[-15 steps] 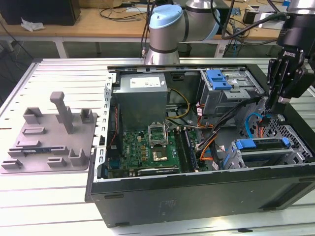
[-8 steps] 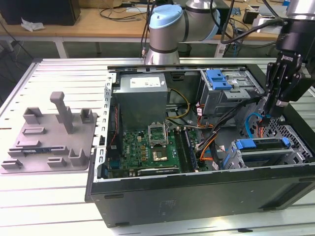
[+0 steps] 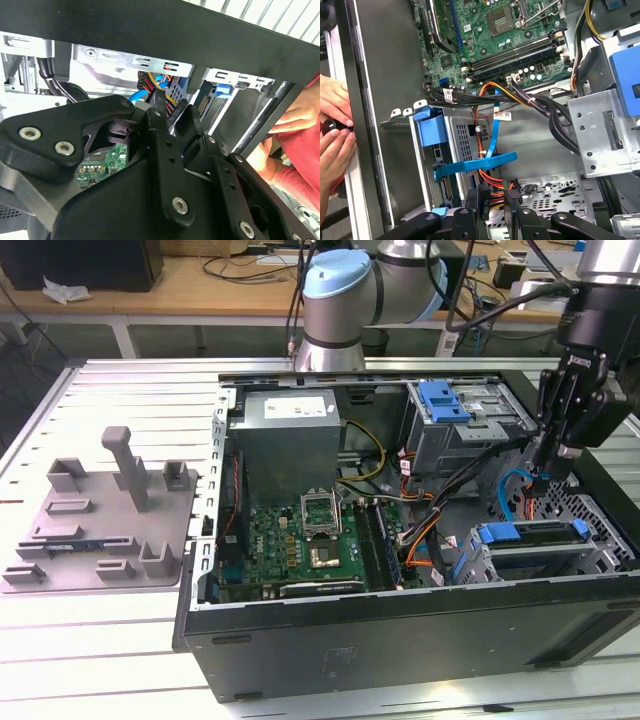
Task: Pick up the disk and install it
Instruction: 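Insert the first disk wire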
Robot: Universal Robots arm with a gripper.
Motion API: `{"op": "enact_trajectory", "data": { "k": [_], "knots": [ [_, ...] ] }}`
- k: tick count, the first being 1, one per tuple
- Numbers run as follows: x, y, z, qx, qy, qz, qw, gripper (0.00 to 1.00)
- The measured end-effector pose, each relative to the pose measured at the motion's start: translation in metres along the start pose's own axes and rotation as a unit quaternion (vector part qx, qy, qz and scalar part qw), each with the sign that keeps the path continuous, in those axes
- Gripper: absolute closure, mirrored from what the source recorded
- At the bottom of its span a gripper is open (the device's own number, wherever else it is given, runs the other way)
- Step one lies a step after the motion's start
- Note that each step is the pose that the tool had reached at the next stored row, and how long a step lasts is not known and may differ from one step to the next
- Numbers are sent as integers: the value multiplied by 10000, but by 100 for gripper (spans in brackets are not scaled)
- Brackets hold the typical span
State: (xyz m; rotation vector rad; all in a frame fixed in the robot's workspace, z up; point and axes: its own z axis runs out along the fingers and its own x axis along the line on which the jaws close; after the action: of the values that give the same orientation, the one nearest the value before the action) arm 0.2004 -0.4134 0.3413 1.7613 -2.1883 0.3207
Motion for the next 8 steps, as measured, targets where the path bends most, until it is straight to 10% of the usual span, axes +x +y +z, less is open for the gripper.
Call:
{"op": "enact_trajectory", "data": {
  "k": [8],
  "knots": [
    [-20,5,1,5,60,23,10000,65]
  ]
}}
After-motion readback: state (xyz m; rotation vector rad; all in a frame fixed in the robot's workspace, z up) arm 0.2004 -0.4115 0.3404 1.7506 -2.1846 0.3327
